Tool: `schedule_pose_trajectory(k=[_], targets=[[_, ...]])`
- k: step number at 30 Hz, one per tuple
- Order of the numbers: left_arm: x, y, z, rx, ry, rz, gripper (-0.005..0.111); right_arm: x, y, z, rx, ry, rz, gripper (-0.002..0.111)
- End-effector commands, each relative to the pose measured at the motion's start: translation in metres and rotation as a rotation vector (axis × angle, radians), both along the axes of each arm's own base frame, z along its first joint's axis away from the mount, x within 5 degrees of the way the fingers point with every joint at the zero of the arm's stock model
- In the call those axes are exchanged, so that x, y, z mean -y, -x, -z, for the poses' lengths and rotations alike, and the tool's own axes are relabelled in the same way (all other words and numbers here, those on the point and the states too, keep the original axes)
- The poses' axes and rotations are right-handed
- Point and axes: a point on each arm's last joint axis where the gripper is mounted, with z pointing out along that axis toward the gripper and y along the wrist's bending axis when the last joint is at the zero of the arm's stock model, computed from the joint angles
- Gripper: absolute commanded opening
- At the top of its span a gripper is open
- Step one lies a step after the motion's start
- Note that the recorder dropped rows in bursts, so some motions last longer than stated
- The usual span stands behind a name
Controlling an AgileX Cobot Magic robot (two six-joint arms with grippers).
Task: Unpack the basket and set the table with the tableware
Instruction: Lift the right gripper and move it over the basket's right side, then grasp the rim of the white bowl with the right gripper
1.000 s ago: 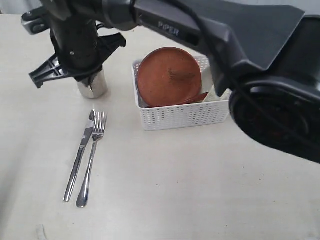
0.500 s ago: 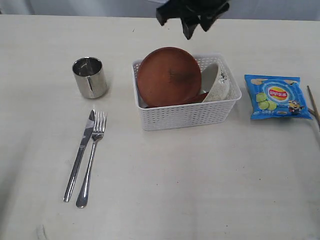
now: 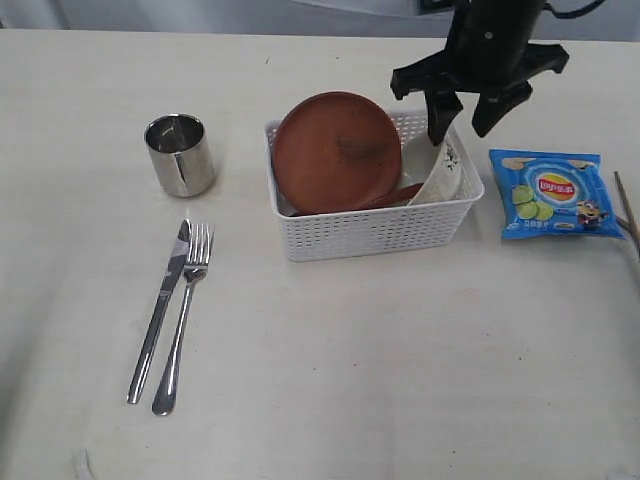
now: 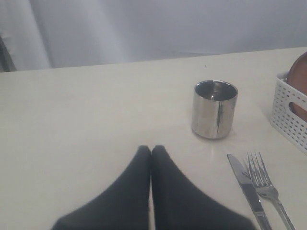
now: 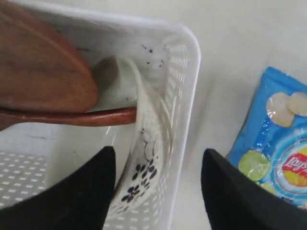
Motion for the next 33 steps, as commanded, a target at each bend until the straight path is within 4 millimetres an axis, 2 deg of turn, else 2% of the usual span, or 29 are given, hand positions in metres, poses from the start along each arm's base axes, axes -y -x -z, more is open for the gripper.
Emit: schedule_pose_trajectory(k=[1,7,13,20,24,27,32,33], targets=[[0.0,0.0,0.0,0.007,0.008,0.005,0.0,0.021,0.01,0.01,-0.057,0.028,0.013,0.052],[0.0,0.0,0.0,0.007,0.008,0.005,0.0,0.023,0.02,0.008,-0.073,0.017,-0.006,0.052],[0.0,0.0,0.0,0.007,0.008,0.005,0.0,0.003,0.027,0.008,-0.099,-0.053,0.0,0.052],[0.0,0.0,0.0,0.007,0.008,0.005,0.0,-0.018,0.031,0.031,-0.145,0.006,-0.03,0.052],[0.0,0.0,0.0,0.007,0.008,0.005,0.0,-0.023,0.032,0.036,-0.153,0.025,-0.022,0.051],[0.0,0.0,0.0,0.007,0.008,0.005,0.0,-0.02,0.03,0.036,-0.139,0.058,-0.01,0.039],[0.0,0.0,0.0,0.007,0.008,0.005,0.0,-0.014,0.028,0.036,-0.112,0.118,-0.013,-0.001],[0.0,0.0,0.0,0.007,0.008,0.005,0.0,-0.014,0.027,0.036,-0.108,0.126,-0.008,0.0]])
